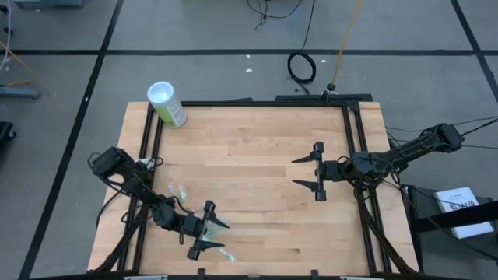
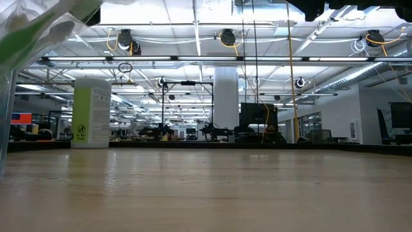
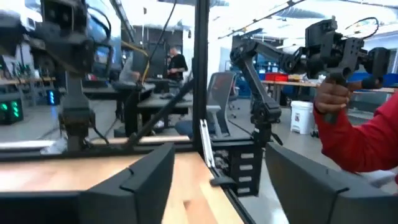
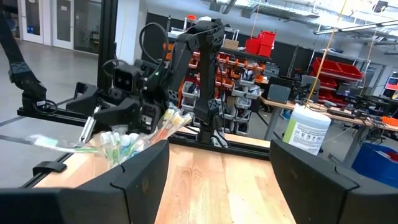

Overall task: Pick & Place toothbrushing station
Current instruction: Put the green toothbrush into the transparent organizer

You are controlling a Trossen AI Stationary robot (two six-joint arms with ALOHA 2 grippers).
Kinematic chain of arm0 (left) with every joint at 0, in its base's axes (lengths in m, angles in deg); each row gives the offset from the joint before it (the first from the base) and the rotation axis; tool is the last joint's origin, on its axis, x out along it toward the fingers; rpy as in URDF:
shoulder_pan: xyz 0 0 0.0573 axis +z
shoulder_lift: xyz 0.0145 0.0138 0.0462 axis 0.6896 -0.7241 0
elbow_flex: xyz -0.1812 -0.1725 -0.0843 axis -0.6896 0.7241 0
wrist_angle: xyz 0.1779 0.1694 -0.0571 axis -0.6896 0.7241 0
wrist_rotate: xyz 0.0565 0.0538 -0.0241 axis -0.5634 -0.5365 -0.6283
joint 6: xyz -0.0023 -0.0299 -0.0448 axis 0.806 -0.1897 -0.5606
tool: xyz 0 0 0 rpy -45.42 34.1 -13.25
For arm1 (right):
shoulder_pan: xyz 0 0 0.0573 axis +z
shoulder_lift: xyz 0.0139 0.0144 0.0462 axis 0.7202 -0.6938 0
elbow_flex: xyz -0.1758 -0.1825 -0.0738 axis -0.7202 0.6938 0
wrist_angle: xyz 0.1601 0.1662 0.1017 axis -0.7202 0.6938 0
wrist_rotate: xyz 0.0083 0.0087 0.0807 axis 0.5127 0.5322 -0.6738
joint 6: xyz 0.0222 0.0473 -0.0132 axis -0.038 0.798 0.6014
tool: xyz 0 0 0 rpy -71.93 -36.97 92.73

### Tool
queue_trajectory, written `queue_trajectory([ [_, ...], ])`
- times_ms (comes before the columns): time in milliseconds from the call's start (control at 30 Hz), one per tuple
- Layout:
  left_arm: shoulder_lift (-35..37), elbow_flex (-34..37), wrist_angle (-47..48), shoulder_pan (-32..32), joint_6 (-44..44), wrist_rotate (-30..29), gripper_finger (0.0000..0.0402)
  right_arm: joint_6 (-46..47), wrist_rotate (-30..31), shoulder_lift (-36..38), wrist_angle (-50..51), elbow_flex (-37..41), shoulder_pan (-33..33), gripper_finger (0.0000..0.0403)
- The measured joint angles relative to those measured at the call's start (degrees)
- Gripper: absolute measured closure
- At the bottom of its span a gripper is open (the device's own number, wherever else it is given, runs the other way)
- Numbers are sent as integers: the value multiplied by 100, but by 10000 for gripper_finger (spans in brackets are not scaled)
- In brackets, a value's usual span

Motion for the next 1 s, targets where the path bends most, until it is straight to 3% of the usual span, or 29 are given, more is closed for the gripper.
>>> queue_trajectory([
  [167, 39, 0, 31, -2, 61, -250, 124, 4, 0, 0, 46, 0, 0, 133],
  [800, 52, -19, 62, 26, -95, -309, 121, 116, -5, 0, 85, 0, 5, 133],
  [900, 371, -121, 621, 26, -12, -293, 121, 120, -5, -2, 83, 0, 5, 133],
  [1000, 823, -417, 1956, 26, -179, -288, 121, 313, -99, -116, 56, 0, 17, 133],
])
